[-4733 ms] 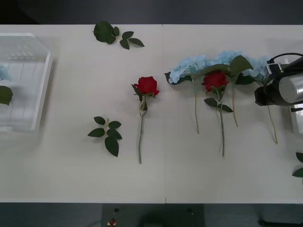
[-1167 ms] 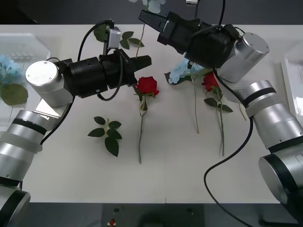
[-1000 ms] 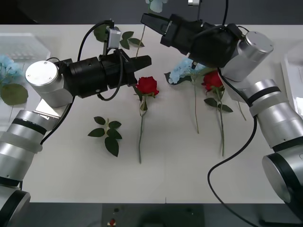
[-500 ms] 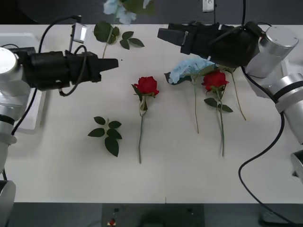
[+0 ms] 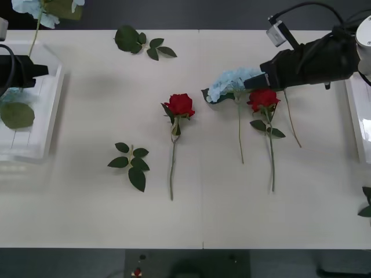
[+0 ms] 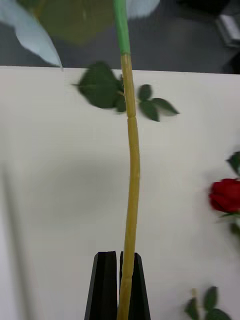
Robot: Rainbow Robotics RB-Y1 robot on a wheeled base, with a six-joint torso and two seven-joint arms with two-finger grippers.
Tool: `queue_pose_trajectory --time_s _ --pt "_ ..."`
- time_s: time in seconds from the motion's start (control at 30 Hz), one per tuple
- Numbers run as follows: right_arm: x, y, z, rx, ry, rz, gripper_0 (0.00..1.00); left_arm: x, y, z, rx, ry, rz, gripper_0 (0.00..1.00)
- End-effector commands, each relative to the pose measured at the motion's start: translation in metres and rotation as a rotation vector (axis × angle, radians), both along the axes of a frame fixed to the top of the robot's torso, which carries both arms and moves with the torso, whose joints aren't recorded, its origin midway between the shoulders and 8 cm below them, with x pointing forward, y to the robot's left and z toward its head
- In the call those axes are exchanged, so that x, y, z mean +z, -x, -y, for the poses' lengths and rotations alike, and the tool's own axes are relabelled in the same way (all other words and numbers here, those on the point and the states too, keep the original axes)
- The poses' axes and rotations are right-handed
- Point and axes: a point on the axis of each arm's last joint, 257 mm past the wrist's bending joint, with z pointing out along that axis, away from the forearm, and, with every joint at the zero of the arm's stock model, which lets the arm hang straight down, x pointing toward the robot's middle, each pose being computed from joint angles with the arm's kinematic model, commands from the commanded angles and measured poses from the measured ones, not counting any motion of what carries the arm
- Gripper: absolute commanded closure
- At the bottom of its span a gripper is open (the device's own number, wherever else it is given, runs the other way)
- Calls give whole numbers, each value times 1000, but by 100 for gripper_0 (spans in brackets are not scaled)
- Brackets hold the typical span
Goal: Put the red flowers into the right box and the blue flowers into the left box
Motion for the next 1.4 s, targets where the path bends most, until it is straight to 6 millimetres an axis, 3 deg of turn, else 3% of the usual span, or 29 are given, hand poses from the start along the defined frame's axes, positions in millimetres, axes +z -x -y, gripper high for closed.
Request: queue_pose_trajectory --time_s 0.03,0.2,0.33,0.47,0.6,0.77,1.0,1.17,1.2,1.3,1.33,1.4 --pt "15 -17 52 -85 117 -14 1 46 -9 -57 149 -188 125 100" --pt "-16 -23 121 -194 306 -98 1 37 -9 -106 277 -310 130 100" --pt "-33 -30 153 -268 381 -118 2 26 0 -136 352 -379 139 100" --pt "-52 -35 179 -317 479 -112 1 -5 24 -156 385 -415 104 100" --pt "-66 -46 182 -357 481 -84 2 -37 47 -167 393 -386 49 100" --pt "-82 -57 167 -383 448 -62 2 -64 69 -189 443 -375 26 100" --pt "-92 -68 141 -401 390 -35 2 -85 82 -206 506 -366 24 100" --pt "-97 -76 122 -409 354 -14 1 -102 81 -212 529 -334 14 99" --pt "-98 -77 118 -408 350 -10 2 -106 79 -210 528 -329 14 96" --pt "-100 -79 112 -405 356 3 2 -115 75 -208 532 -308 17 58" --pt "-101 -80 112 -403 364 5 6 -117 75 -207 529 -304 16 48" --pt "-102 -79 112 -400 377 7 20 -116 74 -205 527 -302 17 39"
